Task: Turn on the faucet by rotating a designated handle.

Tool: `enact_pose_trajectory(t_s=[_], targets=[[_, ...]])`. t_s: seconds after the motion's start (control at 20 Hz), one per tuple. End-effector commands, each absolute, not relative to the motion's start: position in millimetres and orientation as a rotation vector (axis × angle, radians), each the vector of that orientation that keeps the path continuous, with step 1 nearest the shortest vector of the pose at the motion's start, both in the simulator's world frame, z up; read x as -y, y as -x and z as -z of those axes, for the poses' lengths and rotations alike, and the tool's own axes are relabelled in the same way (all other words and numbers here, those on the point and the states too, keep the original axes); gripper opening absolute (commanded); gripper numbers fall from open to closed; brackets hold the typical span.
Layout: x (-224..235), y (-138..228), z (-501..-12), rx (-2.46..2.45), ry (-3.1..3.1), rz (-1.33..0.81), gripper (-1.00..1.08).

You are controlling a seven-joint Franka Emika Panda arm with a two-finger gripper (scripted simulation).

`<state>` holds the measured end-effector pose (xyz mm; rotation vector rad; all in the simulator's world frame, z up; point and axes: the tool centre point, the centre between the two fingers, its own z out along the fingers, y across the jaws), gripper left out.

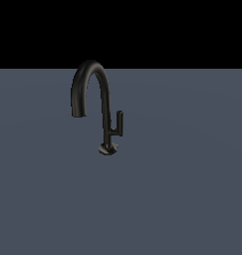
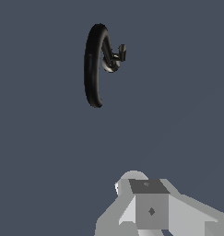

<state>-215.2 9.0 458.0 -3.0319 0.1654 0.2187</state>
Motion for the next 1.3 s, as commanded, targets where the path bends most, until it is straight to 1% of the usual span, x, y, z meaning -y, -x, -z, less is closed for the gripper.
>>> enact_pose_trajectory(t_s=[0.0,0.65,1.25], targets=[[-10,202,-453,-0.227,2.985,-0.264,-1.00],[-6,128,-414,-0.561,2.664,-0.508,-1.00],[6,63,-360,-0.842,2.281,-0.710,-1.00]])
